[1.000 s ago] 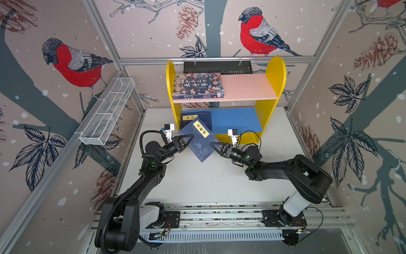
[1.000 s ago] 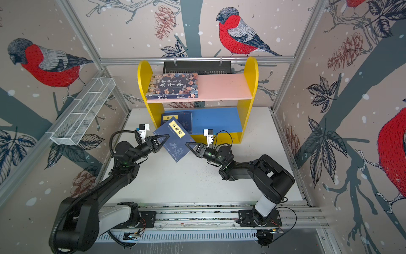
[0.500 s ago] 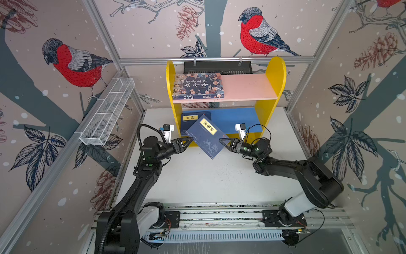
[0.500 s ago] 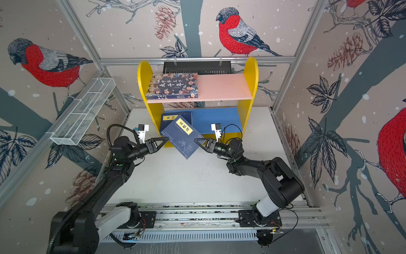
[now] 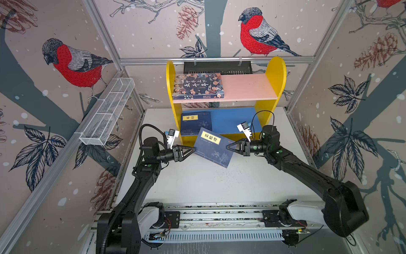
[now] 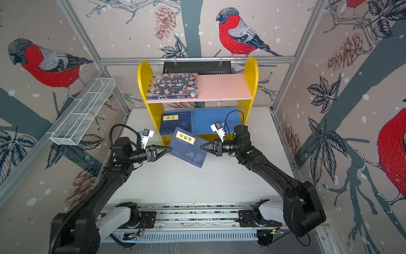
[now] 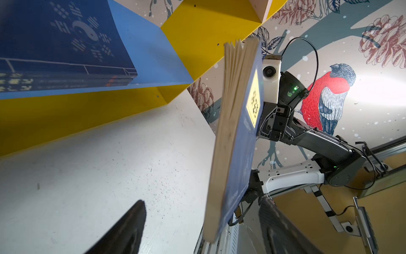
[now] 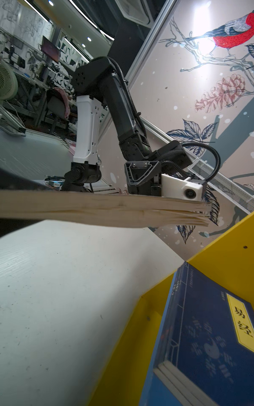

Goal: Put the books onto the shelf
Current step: 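Lift the upright paperback between both grippers toward the blue shelf, then swing the paperback flat toward the shelf opening with both grippers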

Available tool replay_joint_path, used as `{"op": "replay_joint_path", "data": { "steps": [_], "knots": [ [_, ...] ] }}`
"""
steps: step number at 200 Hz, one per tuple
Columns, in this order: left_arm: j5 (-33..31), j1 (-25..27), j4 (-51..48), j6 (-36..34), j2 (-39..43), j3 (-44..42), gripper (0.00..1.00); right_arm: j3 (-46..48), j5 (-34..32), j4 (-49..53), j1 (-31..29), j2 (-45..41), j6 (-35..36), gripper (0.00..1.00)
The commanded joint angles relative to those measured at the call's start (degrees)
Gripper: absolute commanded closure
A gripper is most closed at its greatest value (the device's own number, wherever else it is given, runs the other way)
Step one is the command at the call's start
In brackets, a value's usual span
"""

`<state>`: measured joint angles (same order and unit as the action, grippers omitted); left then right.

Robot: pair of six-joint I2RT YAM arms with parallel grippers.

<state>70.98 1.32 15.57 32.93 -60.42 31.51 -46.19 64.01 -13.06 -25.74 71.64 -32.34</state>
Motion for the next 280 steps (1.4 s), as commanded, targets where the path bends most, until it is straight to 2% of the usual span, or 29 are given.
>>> {"op": "replay_joint_path", "data": {
  "steps": [1,27,52,77,87,92,100,102,108,113,134,151,171,205,247,280],
  "knots": [
    [5.49,1.39,3.19,1.89,-0.55,0.29,0.22,-1.70,4.04,10.33,-0.45,-1.32,8.51,0.99],
    [8.97,5.19,6.62,5.40,-0.74,0.14,0.24,-3.48,3.84,13.76,-1.55,-0.54,10.69,0.99],
    [8.83,7.23,6.53,5.57,-1.57,-0.04,0.29,-4.54,3.86,12.89,-5.10,-0.09,11.05,0.99],
    [8.42,7.80,7.56,6.78,-1.98,-0.02,0.57,-6.71,2.75,14.56,-7.26,3.39,12.76,0.99],
    [8.00,7.96,8.80,7.52,-1.76,-0.29,0.72,-7.02,2.38,13.75,-7.56,4.34,12.22,0.99],
    [7.79,7.99,9.45,7.93,-1.68,-0.41,0.82,-7.23,2.35,13.24,-7.62,4.90,12.04,0.98],
    [7.55,7.99,10.78,8.61,-1.54,-0.69,0.97,-7.35,2.19,12.24,-7.66,5.48,11.16,0.93],
    [7.49,7.99,11.23,8.86,-1.61,-0.73,1.00,-7.38,2.00,12.06,-7.62,5.67,10.98,0.88],
    [7.14,7.99,12.77,9.59,-1.46,-0.91,1.00,-7.55,1.26,11.74,-7.43,5.94,10.69,0.73],
    [6.75,7.91,13.64,10.03,-1.23,-0.92,1.00,-7.58,0.62,11.37,-7.20,6.15,10.27,0.67],
    [5.17,7.74,16.36,11.99,-0.73,-0.11,1.00,-4.84,-0.65,5.75,-4.75,5.72,5.87,0.50],
    [4.35,6.76,18.72,15.30,-0.93,0.97,1.00,0.46,0.07,-4.57,-2.22,4.34,-1.69,0.47],
    [2.60,5.57,20.84,18.46,-1.34,1.38,1.00,4.95,0.50,-13.11,-2.50,2.88,-7.18,0.48],
    [0.33,4.52,28.24,24.78,-2.51,-0.32,1.00,5.89,-2.13,-15.05,-7.42,2.80,-7.66,0.50],
    [-2.37,2.31,31.13,28.07,-2.08,-1.36,1.00,7.63,-4.22,-21.46,-9.60,4.38,-11.56,0.63],
    [-2.16,1.93,33.74,30.08,-1.99,-2.54,1.00,7.97,-4.68,-27.25,-9.60,5.90,-15.10,0.76]
  ]
}}
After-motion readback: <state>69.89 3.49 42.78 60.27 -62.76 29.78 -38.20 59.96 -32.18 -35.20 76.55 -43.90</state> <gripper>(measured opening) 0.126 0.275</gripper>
